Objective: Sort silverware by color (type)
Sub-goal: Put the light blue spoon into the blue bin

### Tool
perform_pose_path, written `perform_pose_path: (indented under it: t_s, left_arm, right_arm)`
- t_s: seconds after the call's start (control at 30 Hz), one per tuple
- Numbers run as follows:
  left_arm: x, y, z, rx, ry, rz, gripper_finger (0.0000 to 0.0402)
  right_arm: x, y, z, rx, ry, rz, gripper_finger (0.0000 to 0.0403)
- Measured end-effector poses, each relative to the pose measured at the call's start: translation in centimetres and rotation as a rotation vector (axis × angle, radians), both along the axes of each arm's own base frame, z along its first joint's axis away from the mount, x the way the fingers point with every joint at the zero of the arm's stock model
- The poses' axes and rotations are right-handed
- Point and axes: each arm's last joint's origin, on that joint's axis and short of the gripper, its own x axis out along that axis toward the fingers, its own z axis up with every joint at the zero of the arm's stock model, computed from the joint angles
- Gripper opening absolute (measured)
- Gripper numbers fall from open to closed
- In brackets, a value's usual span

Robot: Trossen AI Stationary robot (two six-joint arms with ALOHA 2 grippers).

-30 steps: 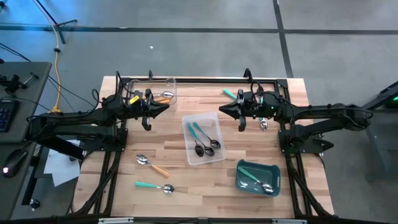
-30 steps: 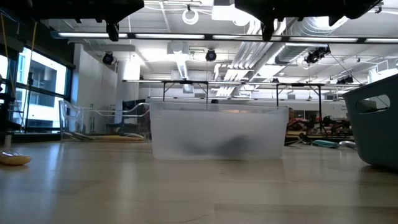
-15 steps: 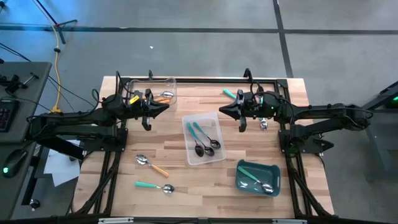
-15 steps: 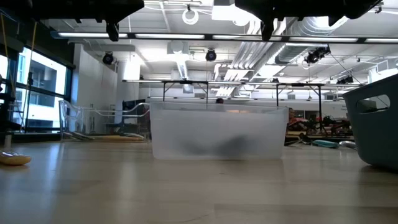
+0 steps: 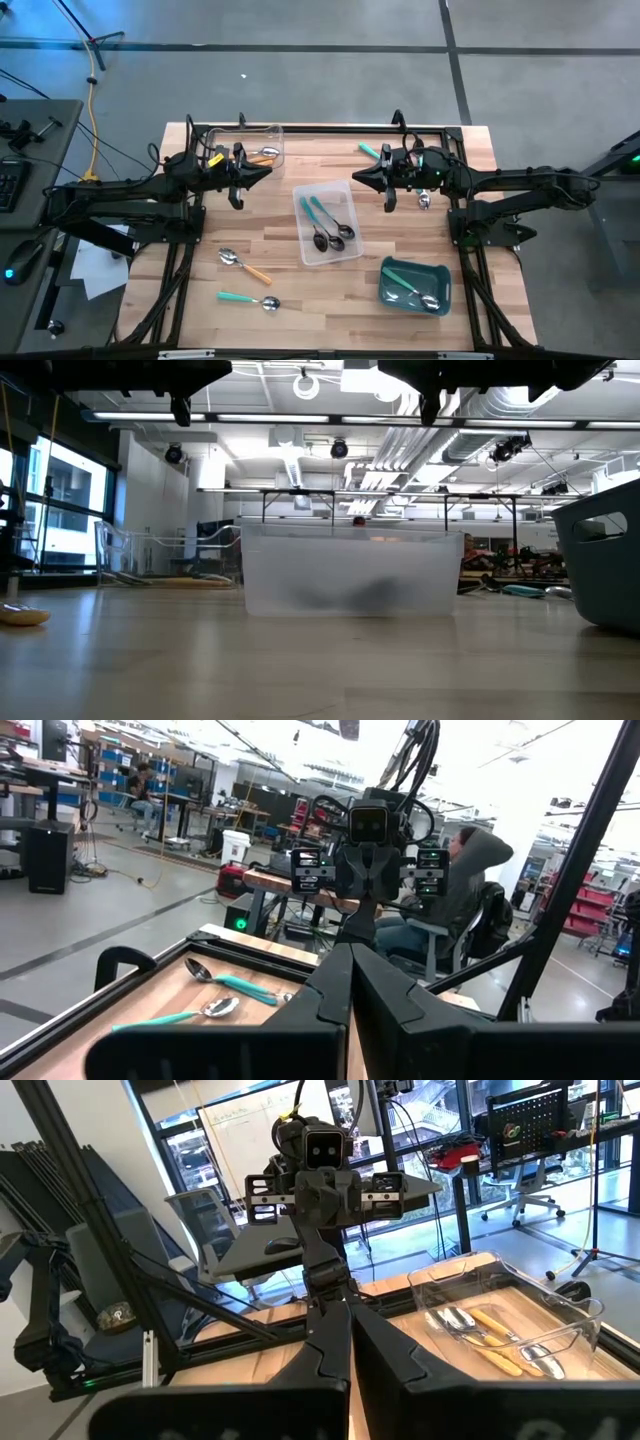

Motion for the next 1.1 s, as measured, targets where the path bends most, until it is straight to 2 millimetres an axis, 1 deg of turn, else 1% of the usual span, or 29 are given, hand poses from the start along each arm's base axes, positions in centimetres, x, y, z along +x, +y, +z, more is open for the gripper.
perform_pose_path:
  t_s: [1.1]
  left_arm:
    - [-0.01,0.02,0.07,0.0,-0.007,0.007,0.0001]
  right_arm:
    - [0.01,0.0,-0.18,-0.005,0.019,-0.001,0.0]
